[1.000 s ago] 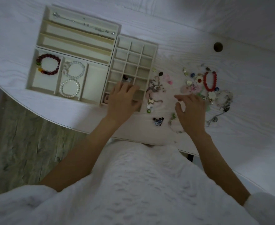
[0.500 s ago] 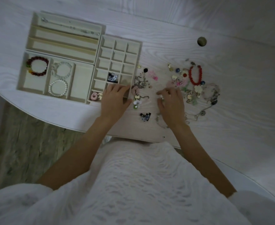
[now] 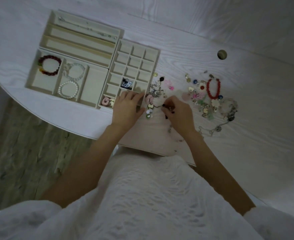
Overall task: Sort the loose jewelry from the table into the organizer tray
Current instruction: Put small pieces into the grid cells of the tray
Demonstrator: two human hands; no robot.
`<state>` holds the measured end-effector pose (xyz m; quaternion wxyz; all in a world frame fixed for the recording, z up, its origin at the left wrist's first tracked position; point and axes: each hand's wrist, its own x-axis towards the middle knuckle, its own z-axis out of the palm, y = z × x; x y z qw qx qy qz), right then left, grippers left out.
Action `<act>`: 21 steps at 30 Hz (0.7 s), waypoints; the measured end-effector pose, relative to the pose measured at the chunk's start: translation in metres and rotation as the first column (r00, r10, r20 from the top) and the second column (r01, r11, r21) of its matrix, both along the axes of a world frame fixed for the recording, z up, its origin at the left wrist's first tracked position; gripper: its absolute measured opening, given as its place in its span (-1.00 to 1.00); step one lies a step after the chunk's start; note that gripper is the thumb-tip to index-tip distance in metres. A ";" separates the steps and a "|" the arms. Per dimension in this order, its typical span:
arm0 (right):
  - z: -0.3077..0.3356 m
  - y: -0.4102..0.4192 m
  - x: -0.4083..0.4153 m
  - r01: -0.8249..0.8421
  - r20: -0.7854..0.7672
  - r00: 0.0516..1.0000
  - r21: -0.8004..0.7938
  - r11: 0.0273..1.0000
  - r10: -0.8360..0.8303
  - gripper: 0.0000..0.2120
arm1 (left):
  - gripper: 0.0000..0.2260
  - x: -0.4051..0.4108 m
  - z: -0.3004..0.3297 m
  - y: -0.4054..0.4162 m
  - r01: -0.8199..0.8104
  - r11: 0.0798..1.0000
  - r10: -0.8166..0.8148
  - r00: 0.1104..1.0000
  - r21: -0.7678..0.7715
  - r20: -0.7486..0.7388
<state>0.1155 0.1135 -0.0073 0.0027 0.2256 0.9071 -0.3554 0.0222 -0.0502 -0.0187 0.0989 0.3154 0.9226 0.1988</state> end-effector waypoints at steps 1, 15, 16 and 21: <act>0.009 0.002 -0.005 0.026 -0.036 0.999 -0.072 0.997 -0.029 -0.90 | -0.58 0.000 -0.001 -0.001 0.001 1.000 -0.001 1.000 0.009 -0.001; 0.042 -0.033 -0.115 -0.023 -0.055 0.998 -0.397 0.917 0.002 -0.94 | -0.61 -0.032 0.003 -0.052 -0.336 0.941 0.336 0.942 0.052 0.011; 0.039 -0.034 -0.119 -0.023 -0.051 0.999 -0.386 0.922 0.004 -0.94 | -0.57 -0.033 0.003 -0.050 -0.336 0.941 0.335 0.942 0.050 0.025; 0.031 -0.039 -0.133 -0.040 0.002 0.999 -0.341 0.939 0.043 -0.94 | -0.71 -0.037 0.000 -0.047 -0.369 0.929 0.365 0.928 0.034 0.079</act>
